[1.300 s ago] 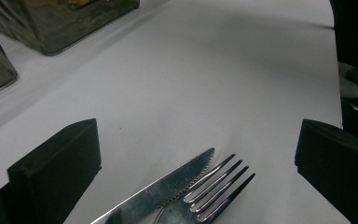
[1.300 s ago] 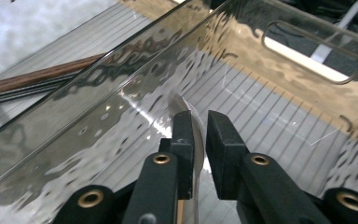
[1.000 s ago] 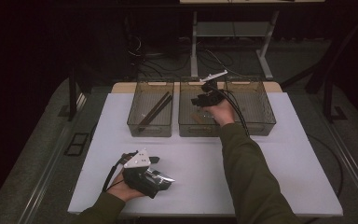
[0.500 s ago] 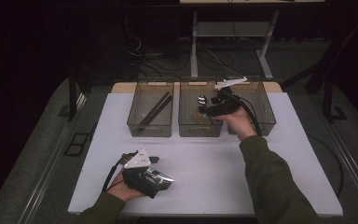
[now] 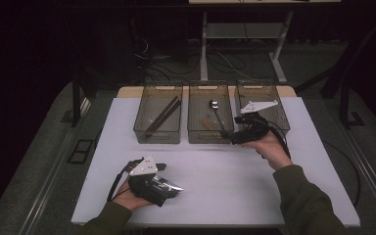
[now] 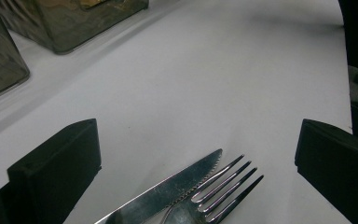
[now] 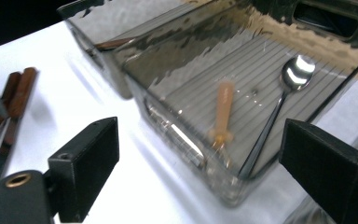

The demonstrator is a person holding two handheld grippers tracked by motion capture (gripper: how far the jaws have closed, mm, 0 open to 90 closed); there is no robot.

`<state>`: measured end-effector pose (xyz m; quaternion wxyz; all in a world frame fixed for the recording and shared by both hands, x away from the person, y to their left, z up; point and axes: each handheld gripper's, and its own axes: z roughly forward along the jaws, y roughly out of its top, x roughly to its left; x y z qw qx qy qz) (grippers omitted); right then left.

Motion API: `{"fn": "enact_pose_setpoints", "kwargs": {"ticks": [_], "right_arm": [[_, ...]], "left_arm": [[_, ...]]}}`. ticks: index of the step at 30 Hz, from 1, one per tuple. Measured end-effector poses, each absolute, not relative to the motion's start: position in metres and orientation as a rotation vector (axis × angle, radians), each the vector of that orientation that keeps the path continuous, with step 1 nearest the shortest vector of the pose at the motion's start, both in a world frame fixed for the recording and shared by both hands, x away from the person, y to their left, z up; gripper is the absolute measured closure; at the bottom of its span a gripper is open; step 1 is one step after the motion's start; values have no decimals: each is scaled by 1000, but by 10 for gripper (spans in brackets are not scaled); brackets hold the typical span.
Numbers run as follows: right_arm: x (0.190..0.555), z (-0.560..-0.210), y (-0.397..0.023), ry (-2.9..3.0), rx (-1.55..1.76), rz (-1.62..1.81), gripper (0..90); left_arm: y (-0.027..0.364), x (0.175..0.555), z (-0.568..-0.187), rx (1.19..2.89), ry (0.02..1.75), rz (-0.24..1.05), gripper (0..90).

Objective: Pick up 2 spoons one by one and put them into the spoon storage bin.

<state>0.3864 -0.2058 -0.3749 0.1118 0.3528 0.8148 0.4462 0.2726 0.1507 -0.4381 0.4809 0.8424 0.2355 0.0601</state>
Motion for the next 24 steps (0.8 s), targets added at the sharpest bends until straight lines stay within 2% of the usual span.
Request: {"fn": "enact_pose_setpoints", "kwargs": {"ticks": [24], "right_arm": [[306, -426, -246, 2354, 1049, 1361, 136]], "left_arm": [[151, 272, -436, 2055, 584, 173, 0]]}}
